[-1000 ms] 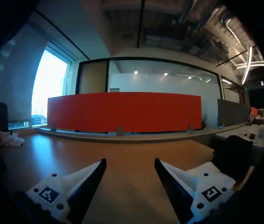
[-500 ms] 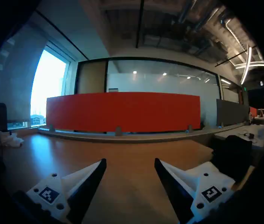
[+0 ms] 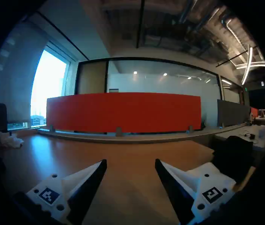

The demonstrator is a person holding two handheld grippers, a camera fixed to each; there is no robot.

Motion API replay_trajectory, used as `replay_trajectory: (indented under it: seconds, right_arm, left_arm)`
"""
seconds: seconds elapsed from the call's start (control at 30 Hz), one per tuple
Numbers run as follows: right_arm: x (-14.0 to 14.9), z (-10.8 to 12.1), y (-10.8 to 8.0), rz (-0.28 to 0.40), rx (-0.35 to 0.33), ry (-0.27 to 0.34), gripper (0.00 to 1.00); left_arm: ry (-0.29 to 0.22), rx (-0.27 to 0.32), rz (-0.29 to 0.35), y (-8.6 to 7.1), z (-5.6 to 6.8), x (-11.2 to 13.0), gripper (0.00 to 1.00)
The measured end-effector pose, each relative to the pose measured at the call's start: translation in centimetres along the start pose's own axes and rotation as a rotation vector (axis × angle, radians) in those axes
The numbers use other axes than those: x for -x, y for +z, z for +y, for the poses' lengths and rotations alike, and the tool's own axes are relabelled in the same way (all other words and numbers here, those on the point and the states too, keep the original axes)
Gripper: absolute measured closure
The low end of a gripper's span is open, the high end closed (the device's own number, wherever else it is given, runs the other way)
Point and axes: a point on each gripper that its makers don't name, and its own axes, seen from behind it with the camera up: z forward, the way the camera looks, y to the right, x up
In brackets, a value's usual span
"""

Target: Fold towel

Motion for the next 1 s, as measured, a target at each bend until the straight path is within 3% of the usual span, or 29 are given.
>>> replay_trajectory:
  seconds: [1.0]
  right_arm:
    - [0.01,-0.1,-0.02,0.0,0.0,0.0,0.01]
  left_arm:
    - [-0.001,0.0,0.001,0.08,-0.06,0.25,0.03]
